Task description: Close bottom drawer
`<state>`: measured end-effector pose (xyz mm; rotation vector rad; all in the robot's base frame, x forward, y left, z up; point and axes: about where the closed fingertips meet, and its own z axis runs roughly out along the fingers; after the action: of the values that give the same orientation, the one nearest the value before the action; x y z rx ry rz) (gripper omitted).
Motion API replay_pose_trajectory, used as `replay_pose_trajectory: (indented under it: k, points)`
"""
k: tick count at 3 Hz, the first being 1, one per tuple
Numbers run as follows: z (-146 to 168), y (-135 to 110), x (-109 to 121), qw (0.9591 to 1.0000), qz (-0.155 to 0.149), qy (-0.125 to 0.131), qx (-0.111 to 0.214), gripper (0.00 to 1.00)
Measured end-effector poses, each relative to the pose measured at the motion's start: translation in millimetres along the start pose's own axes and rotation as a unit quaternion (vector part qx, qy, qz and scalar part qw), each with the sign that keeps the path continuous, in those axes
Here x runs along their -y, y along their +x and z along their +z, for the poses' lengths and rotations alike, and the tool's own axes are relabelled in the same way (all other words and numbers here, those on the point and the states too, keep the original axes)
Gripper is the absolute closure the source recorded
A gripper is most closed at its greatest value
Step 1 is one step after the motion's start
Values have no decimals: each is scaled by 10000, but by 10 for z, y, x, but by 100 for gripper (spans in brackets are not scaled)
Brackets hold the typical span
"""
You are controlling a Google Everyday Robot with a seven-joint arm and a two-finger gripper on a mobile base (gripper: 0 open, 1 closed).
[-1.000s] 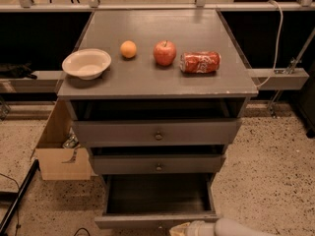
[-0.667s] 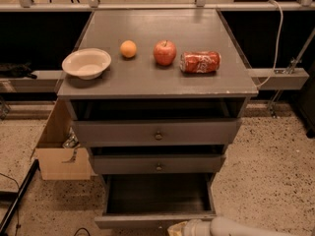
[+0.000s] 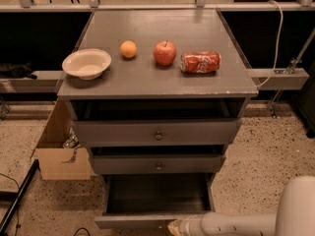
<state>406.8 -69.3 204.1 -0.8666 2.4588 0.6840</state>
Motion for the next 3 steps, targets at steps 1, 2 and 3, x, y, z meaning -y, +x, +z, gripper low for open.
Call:
replay_pose_trajectory:
  k: [1,2,3]
  points:
    - [-12,210,136,9971,-207,492,-536,100]
    - [180,94,125,9947,-480,662,-627,100]
    - [315,63,177,9940,-426,708,-713,100]
